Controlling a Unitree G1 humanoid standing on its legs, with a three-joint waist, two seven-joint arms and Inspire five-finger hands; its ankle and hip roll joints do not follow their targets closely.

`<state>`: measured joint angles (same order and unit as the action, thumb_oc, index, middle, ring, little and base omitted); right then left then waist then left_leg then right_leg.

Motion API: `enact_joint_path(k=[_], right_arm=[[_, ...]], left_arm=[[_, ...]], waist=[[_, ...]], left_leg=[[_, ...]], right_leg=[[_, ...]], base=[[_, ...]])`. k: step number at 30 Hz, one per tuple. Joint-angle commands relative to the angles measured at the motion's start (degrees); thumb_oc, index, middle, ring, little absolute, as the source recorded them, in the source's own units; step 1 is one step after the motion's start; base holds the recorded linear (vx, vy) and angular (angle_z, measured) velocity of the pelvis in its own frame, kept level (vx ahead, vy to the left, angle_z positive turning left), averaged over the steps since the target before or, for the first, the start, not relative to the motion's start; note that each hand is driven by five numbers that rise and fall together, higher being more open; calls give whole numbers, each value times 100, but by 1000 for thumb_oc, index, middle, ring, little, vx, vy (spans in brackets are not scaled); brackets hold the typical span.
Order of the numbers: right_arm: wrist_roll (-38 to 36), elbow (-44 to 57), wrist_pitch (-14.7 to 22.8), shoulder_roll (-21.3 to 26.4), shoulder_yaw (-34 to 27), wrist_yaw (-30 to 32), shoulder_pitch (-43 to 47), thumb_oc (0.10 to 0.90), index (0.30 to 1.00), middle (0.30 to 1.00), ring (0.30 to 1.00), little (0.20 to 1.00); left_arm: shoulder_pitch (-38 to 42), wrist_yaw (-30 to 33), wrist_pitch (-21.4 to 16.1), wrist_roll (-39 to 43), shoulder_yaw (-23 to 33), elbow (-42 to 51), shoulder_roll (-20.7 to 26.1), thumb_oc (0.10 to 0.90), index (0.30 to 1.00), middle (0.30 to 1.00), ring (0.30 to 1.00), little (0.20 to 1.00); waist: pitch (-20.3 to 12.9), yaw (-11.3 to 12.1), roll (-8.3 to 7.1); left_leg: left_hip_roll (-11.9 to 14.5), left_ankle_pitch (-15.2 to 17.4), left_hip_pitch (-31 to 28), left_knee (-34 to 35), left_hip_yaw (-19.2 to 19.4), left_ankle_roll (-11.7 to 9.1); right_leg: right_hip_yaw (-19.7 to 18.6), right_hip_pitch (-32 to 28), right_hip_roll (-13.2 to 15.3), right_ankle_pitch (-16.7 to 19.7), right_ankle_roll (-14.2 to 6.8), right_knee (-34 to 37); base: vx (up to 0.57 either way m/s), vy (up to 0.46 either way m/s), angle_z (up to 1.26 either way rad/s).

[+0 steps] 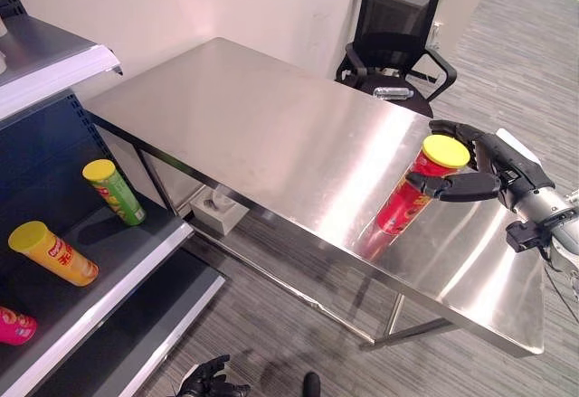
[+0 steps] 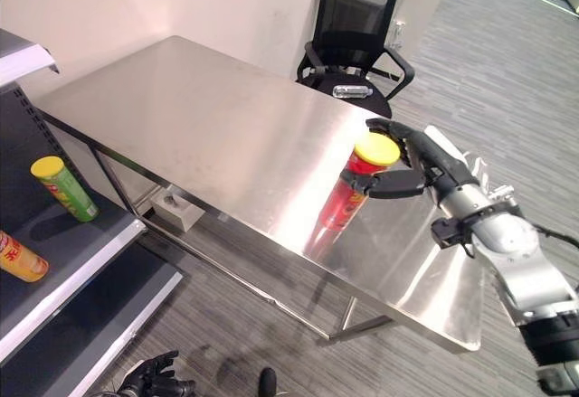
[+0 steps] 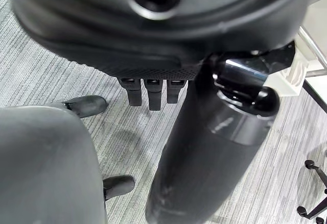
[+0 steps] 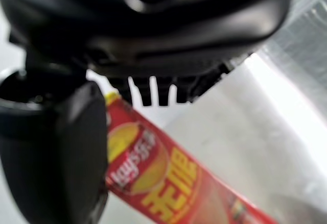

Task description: Put the goods on the table back onto the shelves and tidy them up.

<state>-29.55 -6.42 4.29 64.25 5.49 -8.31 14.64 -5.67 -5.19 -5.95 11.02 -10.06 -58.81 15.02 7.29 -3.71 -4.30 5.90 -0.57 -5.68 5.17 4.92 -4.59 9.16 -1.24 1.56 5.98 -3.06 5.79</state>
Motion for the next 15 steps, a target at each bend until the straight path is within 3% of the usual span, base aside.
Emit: enact_joint_path(k=[1,15], right_arm=[[-94,-184,303,311,-172,329,1004,800,900,900,900,900],[-201,-284,195,508,269,146,1228,800,900,900,900,900]], left_arm=[[366,69,-169,-45,-190,-257,173,800,900,900,900,900],[349,68,-144,4,-215,-301,162,800,900,900,900,900]], waist=[[-123,179,-317],[-92,217,-369]], left_leg=[[47,15,30,-17,158,-52],[53,-2,45,-17,123,-61]], right_leg=[[-35,-474,344,-592,-516,-79],[-6,-481,340,-601,-508,-79]], base=[[-3,2,7],[0,0,0]])
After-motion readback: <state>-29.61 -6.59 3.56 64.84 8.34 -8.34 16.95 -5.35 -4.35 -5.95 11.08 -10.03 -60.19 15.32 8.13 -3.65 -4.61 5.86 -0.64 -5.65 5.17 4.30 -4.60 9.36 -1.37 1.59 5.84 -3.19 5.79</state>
